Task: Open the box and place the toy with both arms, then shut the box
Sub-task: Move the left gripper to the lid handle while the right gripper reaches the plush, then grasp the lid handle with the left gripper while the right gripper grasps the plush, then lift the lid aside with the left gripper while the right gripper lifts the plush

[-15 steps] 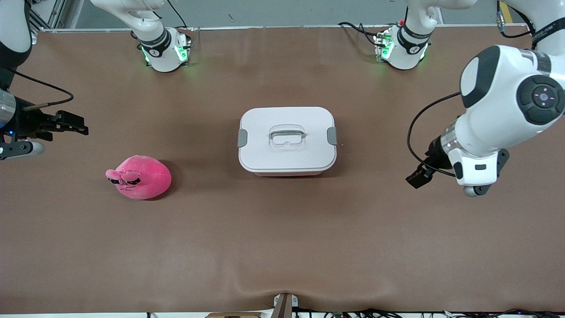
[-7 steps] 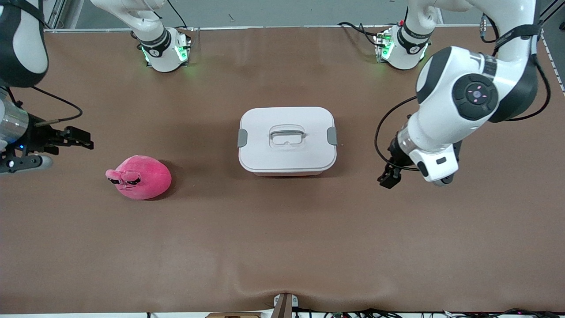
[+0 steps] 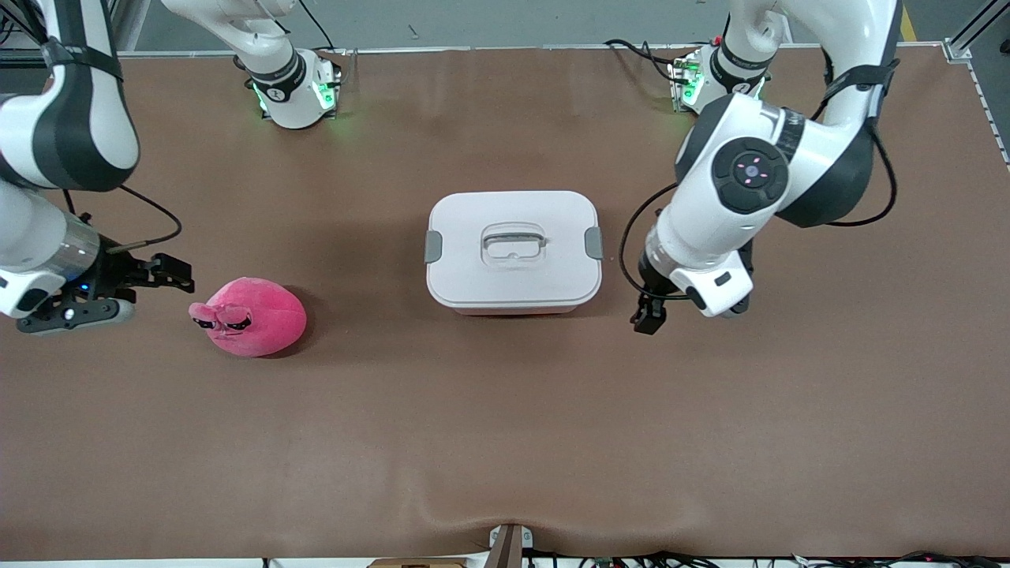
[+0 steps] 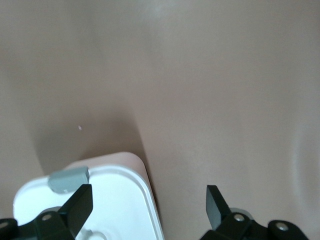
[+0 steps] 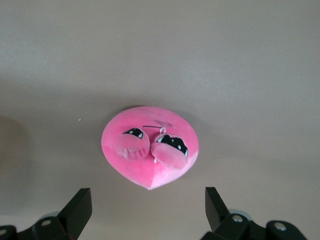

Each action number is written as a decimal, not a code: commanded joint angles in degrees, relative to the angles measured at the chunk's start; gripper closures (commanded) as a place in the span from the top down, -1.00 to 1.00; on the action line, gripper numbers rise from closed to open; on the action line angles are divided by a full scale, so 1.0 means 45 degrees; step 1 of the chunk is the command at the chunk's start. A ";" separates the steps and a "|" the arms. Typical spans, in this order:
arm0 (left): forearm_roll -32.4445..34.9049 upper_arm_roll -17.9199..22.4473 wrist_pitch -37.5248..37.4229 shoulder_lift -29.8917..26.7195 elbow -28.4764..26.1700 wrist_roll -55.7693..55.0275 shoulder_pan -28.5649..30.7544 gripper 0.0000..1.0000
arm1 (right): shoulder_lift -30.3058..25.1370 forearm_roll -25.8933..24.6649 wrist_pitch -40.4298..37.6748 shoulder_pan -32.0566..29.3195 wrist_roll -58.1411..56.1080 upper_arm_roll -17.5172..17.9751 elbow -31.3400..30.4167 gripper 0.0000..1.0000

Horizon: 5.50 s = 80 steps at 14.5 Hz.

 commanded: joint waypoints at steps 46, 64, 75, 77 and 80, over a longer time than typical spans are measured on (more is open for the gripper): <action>0.0318 -0.0097 0.1623 0.1199 -0.1255 -0.6774 -0.4565 -0.24 | 0.1365 0.0018 0.4618 0.0643 -0.5302 0.0015 -0.3184 0.04; 0.0299 -0.0117 0.2072 0.0575 -0.2077 -0.6088 -0.4487 -1.00 | 0.1267 -0.0838 0.2704 0.0720 -1.0063 -0.0043 -0.0728 -1.00; 0.0318 -0.0059 0.1624 -0.0421 -0.2077 -0.6030 -0.4253 -1.00 | 0.0877 -0.3670 0.2490 0.2965 -1.4090 0.0035 -0.0079 -1.00; 0.0318 -0.0020 0.1428 -0.0675 -0.2115 -0.5835 -0.4096 -1.00 | 0.0722 -0.3830 0.1867 0.3745 -1.4541 0.0035 0.0018 -1.00; 0.0531 0.0000 0.1271 -0.1104 -0.2387 -0.5639 -0.3668 -1.00 | 0.0643 -0.4334 0.0113 0.4819 -1.4465 0.0015 0.0952 -1.00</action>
